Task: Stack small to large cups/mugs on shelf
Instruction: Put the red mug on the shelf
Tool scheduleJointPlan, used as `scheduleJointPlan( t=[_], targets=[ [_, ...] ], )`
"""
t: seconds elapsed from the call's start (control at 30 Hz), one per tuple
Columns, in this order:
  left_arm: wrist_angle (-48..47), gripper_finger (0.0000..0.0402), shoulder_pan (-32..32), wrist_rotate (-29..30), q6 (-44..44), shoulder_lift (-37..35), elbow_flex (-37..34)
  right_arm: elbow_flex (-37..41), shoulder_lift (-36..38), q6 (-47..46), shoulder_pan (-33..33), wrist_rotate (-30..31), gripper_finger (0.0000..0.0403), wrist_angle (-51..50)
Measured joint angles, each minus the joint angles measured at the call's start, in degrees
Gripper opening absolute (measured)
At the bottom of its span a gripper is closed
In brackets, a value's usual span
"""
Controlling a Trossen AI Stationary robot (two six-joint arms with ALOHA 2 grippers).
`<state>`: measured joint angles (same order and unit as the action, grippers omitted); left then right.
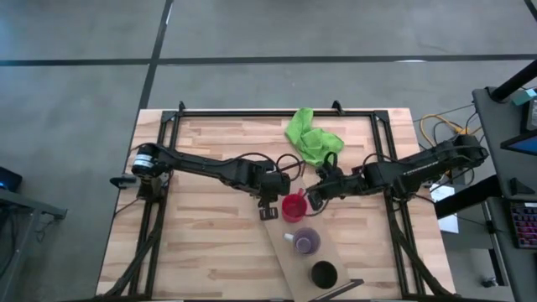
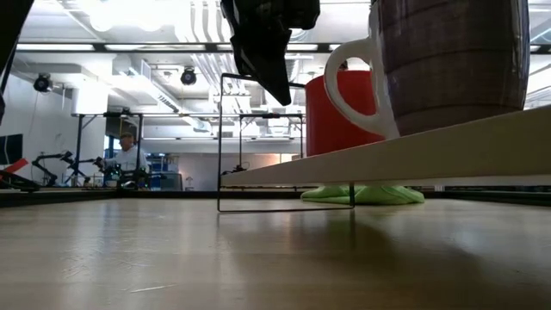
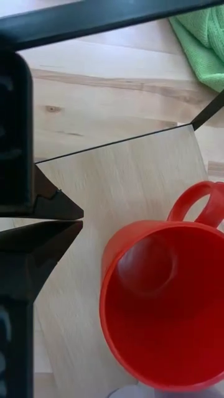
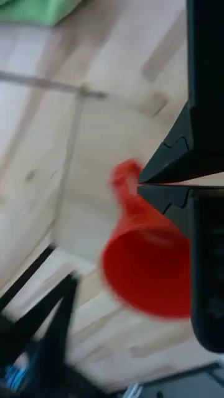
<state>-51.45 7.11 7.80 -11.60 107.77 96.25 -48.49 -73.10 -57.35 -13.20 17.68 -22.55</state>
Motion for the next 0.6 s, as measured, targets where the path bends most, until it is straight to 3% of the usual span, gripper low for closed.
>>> scheduleJointPlan(
  t=[0.17, 0.6],
  targets=[
    [0.24, 0.0, 0.11, -0.01, -0.11, 0.07, -0.04, 0.02, -0.93, -3.31, -1.56, 0.16, 0.0009, -3.37],
    [3.47, 0.0, 0.61, -1.24, -0.11, 0.42, -0.11, 0.04, -7.64, -2.73, -1.03, -0.09, 0.0009, 2.36]
  ],
)
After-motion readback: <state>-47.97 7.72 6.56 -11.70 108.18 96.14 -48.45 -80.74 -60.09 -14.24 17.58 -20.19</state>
